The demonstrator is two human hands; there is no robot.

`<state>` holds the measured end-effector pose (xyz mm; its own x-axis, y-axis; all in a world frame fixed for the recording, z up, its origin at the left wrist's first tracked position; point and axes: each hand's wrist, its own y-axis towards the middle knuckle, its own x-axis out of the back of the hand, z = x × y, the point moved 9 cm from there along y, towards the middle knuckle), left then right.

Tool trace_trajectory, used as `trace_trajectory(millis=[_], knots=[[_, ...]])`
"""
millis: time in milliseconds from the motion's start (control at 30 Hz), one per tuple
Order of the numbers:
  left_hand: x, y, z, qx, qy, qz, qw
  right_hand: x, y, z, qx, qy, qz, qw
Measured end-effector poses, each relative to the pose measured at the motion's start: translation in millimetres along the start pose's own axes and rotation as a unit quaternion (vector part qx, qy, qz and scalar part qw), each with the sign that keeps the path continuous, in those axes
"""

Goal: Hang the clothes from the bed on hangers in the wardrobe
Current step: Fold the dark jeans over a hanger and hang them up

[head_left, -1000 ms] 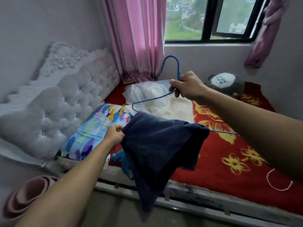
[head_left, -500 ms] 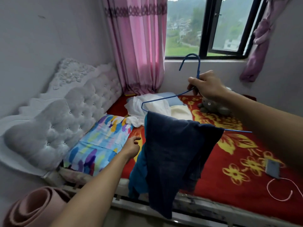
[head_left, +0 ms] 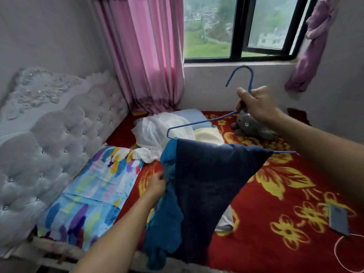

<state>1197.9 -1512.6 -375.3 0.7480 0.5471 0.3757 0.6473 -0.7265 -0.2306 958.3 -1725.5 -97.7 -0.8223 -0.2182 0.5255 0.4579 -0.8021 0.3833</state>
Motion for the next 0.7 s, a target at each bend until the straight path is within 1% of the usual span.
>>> trace_trajectory(millis=[33, 100, 133, 200, 233, 267, 300, 367, 400, 467, 533, 633, 700], knots=[[18, 13, -8, 0.013, -0.07, -0.043, 0.997, -8, 9, -16, -0.011, -0.02, -0.007, 1.0], [68, 36, -21, 0.037, -0.182, -0.16, 0.97, -23, 24, -53, -0.051, -0.051, -0.015, 0.997], [97, 46, -24, 0.049, -0.22, -0.221, 0.949, -32, 30, -72, -0.076, -0.057, -0.011, 0.995], [155, 65, -23, 0.076, -0.294, -0.328, 0.895, -49, 44, -107, -0.114, -0.062, -0.006, 0.992], [182, 78, -14, 0.092, -0.29, -0.369, 0.878, -54, 48, -120, -0.127, -0.072, -0.011, 0.989], [205, 91, -8, 0.099, -0.257, -0.392, 0.878, -57, 50, -130, -0.137, -0.08, -0.021, 0.987], [227, 124, 13, 0.099, -0.219, -0.395, 0.887, -59, 51, -137, -0.148, -0.083, -0.031, 0.985], [238, 170, 35, 0.109, -0.151, -0.362, 0.913, -65, 54, -149, -0.172, -0.086, -0.037, 0.981], [229, 174, 28, 0.112, -0.132, -0.333, 0.927, -68, 56, -153, -0.176, -0.087, -0.036, 0.98], [192, 162, -9, 0.099, -0.133, -0.264, 0.95, -77, 65, -157, -0.176, -0.081, -0.034, 0.98], [151, 164, -31, 0.093, -0.144, -0.196, 0.965, -82, 75, -151, -0.162, -0.071, -0.041, 0.983], [99, 190, -38, 0.089, -0.107, -0.095, 0.986, -90, 95, -137, -0.153, -0.023, -0.049, 0.987], [61, 202, -48, 0.082, -0.072, -0.006, 0.994, -92, 108, -125, -0.153, 0.029, -0.058, 0.986]])
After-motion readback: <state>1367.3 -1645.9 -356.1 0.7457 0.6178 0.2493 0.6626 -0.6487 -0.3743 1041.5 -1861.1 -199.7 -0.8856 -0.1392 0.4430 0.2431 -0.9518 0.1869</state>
